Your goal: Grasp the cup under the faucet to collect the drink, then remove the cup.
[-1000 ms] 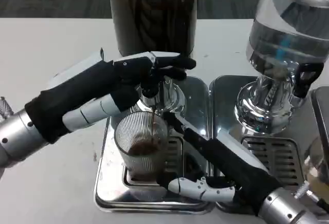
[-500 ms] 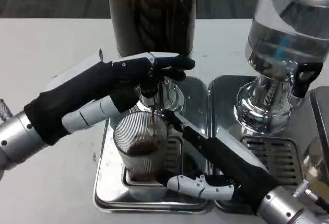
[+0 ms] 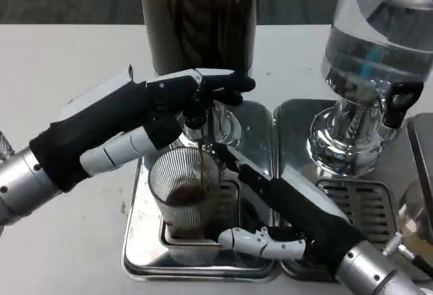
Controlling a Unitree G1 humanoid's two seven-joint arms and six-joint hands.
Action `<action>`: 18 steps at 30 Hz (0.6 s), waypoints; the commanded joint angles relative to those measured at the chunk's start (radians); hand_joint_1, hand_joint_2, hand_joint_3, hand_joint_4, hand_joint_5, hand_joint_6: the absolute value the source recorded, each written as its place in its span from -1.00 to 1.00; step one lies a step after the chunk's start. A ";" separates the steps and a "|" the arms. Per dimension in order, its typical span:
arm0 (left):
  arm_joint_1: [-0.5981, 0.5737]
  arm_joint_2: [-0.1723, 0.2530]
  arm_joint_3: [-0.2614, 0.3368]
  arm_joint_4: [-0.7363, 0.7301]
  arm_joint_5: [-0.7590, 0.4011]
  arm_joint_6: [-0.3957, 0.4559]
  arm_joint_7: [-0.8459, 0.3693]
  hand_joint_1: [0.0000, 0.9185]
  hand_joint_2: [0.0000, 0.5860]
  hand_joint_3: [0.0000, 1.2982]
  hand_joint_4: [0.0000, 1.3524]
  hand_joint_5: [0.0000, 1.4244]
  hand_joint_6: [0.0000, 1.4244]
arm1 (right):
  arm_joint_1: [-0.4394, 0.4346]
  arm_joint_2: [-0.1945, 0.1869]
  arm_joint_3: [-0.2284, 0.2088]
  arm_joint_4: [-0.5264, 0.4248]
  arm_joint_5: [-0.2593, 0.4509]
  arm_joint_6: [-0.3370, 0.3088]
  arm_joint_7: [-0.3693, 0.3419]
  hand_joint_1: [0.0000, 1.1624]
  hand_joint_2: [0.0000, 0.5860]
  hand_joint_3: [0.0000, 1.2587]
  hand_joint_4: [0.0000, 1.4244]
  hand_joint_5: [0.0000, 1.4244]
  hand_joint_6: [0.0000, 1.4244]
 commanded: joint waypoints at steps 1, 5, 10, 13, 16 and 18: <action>0.015 0.011 0.000 -0.013 0.020 -0.009 -0.004 -1.00 -0.67 -0.62 -0.76 -0.72 -0.85 | -0.020 0.008 0.004 0.015 0.002 -0.007 -0.002 -0.12 -0.36 -1.00 -1.00 -1.00 -1.00; 0.015 0.011 0.001 -0.008 0.023 -0.012 0.001 -1.00 -0.67 -0.62 -0.76 -0.72 -0.85 | -0.038 0.013 0.009 0.033 0.000 -0.008 -0.001 -0.12 -0.36 -1.00 -1.00 -1.00 -1.00; 0.014 0.011 0.003 -0.005 0.026 -0.014 0.006 -1.00 -0.67 -0.62 -0.76 -0.72 -0.85 | -0.052 0.019 0.009 0.050 -0.007 -0.014 -0.012 -0.12 -0.36 -1.00 -1.00 -1.00 -1.00; 0.011 0.010 0.004 0.000 0.029 -0.016 0.008 -1.00 -0.67 -0.62 -0.76 -0.72 -0.85 | -0.061 0.023 0.009 0.060 -0.009 -0.018 -0.019 -0.12 -0.36 -1.00 -1.00 -1.00 -1.00; 0.009 0.010 0.005 0.006 0.031 -0.018 0.010 -1.00 -0.67 -0.62 -0.76 -0.72 -0.85 | -0.076 0.026 0.011 0.078 -0.012 -0.022 -0.019 -0.12 -0.36 -1.00 -1.00 -1.00 -1.00; 0.007 0.010 0.005 0.010 0.032 -0.020 0.012 -1.00 -0.67 -0.62 -0.76 -0.72 -0.85 | -0.088 0.030 0.010 0.091 -0.011 -0.027 -0.020 -0.12 -0.36 -1.00 -1.00 -1.00 -1.00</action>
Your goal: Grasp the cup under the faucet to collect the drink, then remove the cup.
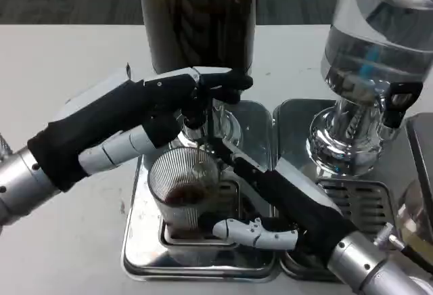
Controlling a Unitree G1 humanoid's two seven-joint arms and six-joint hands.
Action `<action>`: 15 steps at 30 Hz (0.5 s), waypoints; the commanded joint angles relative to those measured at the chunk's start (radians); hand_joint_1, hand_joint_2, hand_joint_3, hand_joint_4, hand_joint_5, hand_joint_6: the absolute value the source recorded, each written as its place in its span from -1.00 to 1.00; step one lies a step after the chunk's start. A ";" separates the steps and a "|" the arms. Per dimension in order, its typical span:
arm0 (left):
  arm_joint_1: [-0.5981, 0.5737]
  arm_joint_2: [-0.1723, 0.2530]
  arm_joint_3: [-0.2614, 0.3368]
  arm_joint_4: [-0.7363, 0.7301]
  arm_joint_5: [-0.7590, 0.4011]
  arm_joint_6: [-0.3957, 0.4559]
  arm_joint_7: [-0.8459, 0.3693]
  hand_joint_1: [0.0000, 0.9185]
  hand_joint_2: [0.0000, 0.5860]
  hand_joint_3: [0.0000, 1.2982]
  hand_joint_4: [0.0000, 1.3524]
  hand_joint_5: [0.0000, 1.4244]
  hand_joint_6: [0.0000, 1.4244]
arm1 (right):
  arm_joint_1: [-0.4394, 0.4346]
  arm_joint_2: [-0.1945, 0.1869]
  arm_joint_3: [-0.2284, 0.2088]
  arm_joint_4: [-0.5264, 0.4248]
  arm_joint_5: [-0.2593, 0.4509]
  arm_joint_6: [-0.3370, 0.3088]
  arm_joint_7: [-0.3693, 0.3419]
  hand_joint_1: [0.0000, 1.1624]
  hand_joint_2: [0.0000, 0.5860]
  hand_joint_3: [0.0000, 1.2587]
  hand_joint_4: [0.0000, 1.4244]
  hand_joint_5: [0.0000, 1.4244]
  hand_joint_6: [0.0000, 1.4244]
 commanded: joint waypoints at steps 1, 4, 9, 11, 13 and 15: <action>0.005 0.009 0.002 0.010 0.026 -0.015 0.000 -1.00 -0.67 -0.62 -0.76 -0.72 -0.84 | -0.032 0.009 0.002 0.028 -0.007 -0.024 -0.011 -0.12 -0.36 -1.00 -1.00 -1.00 -1.00; 0.005 0.008 0.003 0.016 0.030 -0.017 0.003 -1.00 -0.67 -0.62 -0.76 -0.72 -0.84 | -0.051 0.015 0.004 0.048 -0.004 -0.031 -0.007 -0.12 -0.36 -1.00 -1.00 -1.00 -1.00; 0.008 0.008 0.006 0.022 0.034 -0.020 0.009 -1.00 -0.67 -0.62 -0.76 -0.71 -0.84 | -0.074 0.026 0.007 0.079 -0.006 -0.043 -0.011 -0.12 -0.36 -1.00 -1.00 -1.00 -1.00; 0.010 0.007 0.008 0.024 0.039 -0.021 0.012 -1.00 -0.67 -0.62 -0.76 -0.71 -0.83 | -0.083 0.025 0.007 0.091 -0.001 -0.046 -0.004 -0.12 -0.36 -1.00 -1.00 -1.00 -1.00; 0.011 0.004 0.010 0.027 0.043 -0.022 0.016 -1.00 -0.67 -0.62 -0.76 -0.71 -0.83 | -0.088 0.024 0.005 0.099 0.001 -0.049 -0.002 -0.12 -0.36 -1.00 -1.00 -1.00 -1.00; 0.011 0.002 0.013 0.029 0.044 -0.024 0.022 -1.00 -0.67 -0.62 -0.76 -0.71 -0.83 | -0.093 0.022 0.003 0.105 0.003 -0.054 -0.002 -0.12 -0.36 -1.00 -1.00 -1.00 -1.00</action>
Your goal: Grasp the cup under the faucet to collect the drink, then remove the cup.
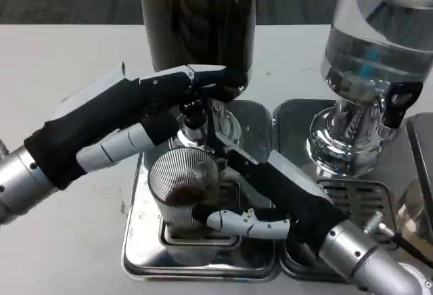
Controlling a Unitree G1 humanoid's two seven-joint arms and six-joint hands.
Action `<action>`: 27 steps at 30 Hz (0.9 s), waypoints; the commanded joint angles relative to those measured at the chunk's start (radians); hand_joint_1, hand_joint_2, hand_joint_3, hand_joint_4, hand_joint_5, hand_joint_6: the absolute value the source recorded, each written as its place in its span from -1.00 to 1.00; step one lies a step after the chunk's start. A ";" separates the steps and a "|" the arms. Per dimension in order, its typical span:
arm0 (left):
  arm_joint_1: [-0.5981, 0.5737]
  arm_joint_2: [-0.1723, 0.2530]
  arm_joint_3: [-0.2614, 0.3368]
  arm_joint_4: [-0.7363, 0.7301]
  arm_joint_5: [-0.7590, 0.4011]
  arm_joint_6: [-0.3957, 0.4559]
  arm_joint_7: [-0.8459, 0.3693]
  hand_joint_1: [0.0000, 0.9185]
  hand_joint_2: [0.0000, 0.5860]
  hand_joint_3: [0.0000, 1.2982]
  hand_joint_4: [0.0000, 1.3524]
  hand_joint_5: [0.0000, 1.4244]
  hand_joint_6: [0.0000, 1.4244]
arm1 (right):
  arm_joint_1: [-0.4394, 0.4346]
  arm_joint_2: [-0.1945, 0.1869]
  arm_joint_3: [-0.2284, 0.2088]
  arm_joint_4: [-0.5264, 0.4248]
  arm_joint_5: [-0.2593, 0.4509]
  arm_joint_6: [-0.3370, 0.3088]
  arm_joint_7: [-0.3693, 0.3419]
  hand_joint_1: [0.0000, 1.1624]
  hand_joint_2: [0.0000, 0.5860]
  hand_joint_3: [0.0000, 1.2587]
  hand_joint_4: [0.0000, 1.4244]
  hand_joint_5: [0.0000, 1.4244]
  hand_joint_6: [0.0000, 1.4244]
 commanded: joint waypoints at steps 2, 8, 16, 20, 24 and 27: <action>0.014 0.002 0.010 0.018 0.019 -0.017 0.012 -1.00 -0.68 -0.62 -0.76 -0.71 -0.83 | -0.026 -0.001 -0.002 0.019 0.002 -0.026 0.000 -0.12 -0.36 -1.00 -1.00 -1.00 -1.00; 0.016 0.002 0.057 0.033 0.019 -0.022 0.050 -1.00 -0.68 -0.63 -0.76 -0.70 -0.83 | -0.038 0.007 -0.003 0.038 0.011 -0.033 -0.003 -0.12 -0.36 -1.00 -1.00 -1.00 -0.99; 0.041 0.004 0.125 0.033 0.038 -0.046 0.120 -1.00 -0.67 -0.69 -0.76 -0.70 -0.81 | -0.053 0.013 0.000 0.055 0.002 -0.034 -0.006 -0.12 -0.36 -1.00 -1.00 -1.00 -0.98; 0.066 0.005 0.164 0.036 0.043 -0.051 0.154 -1.00 -0.68 -0.69 -0.76 -0.72 -0.79 | -0.060 0.020 0.010 0.061 -0.002 -0.032 -0.004 -0.12 -0.36 -1.00 -1.00 -1.00 -0.98; 0.099 0.003 0.216 0.045 0.056 -0.075 0.195 -1.00 -0.68 -0.69 -0.76 -0.73 -0.78 | -0.061 0.031 0.013 0.055 -0.013 -0.024 -0.015 -0.12 -0.36 -1.00 -1.00 -1.00 -0.98; 0.117 0.004 0.239 0.047 0.082 -0.090 0.230 -1.00 -0.73 -0.69 -0.76 -0.75 -0.83 | -0.060 0.035 0.012 0.055 -0.014 -0.017 -0.016 -0.12 -0.36 -1.00 -1.00 -1.00 -0.98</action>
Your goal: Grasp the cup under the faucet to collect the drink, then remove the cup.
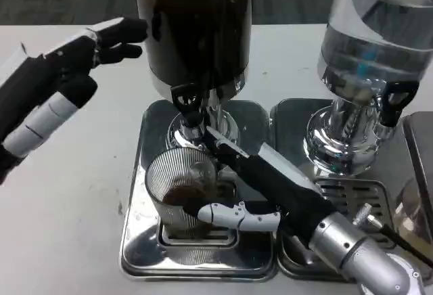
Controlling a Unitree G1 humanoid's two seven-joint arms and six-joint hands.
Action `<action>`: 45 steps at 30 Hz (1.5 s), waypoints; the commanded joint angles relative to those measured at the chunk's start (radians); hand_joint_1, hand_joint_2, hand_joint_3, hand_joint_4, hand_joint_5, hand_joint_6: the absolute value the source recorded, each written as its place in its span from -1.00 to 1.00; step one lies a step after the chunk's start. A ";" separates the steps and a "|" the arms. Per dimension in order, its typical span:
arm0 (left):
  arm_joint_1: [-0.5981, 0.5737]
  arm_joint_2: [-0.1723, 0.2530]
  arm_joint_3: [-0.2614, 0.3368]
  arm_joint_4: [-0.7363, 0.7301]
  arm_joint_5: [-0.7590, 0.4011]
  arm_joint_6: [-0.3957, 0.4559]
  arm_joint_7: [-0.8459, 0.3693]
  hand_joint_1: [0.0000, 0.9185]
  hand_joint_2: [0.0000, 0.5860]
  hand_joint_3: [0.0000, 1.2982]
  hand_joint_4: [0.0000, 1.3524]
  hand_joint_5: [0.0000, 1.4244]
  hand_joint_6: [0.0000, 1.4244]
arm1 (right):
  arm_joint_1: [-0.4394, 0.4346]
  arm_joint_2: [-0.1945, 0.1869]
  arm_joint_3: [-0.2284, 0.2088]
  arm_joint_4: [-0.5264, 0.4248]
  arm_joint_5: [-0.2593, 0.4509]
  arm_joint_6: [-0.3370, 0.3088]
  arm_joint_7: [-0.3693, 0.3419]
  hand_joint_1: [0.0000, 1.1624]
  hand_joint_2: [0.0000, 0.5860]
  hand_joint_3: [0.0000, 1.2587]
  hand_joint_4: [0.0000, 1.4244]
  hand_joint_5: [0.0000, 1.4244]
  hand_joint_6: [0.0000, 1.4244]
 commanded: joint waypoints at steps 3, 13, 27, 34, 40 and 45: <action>0.040 0.010 0.040 0.013 0.056 -0.048 0.065 -1.00 -0.73 -0.69 -0.76 -0.76 -0.86 | -0.008 0.007 0.001 0.003 -0.007 0.003 -0.011 -0.12 -0.36 -1.00 -1.00 -1.00 -0.98; 0.087 0.011 0.044 0.015 0.139 -0.077 0.133 -1.00 -0.77 -0.72 -0.83 -0.82 -0.91 | 0.003 0.008 -0.003 -0.010 -0.005 0.012 -0.016 -0.12 -0.36 -1.00 -1.00 -1.00 -0.98; 0.156 0.008 0.036 0.112 0.217 -0.127 0.211 -1.00 -0.82 -0.79 -0.92 -0.89 -0.94 | 0.005 0.011 0.006 -0.004 -0.047 0.018 -0.046 -0.10 -0.37 -1.00 -1.00 -1.00 -0.97; 0.173 0.006 0.030 0.147 0.221 -0.143 0.219 -1.00 -0.80 -0.79 -0.92 -0.90 -0.94 | 0.004 0.013 0.015 0.016 -0.044 0.008 -0.052 -0.09 -0.37 -1.00 -1.00 -1.00 -0.97; 0.181 0.010 0.025 0.151 0.217 -0.142 0.214 -1.00 -0.79 -0.78 -0.92 -0.91 -0.94 | 0.003 0.012 0.020 0.024 -0.040 0.003 -0.046 -0.08 -0.37 -1.00 -1.00 -1.00 -0.97; 0.183 0.012 0.025 0.153 0.208 -0.135 0.211 -1.00 -0.75 -0.78 -0.92 -0.90 -0.94 | -0.010 0.013 0.027 0.039 -0.037 0.001 -0.036 -0.08 -0.37 -1.00 -1.00 -1.00 -0.98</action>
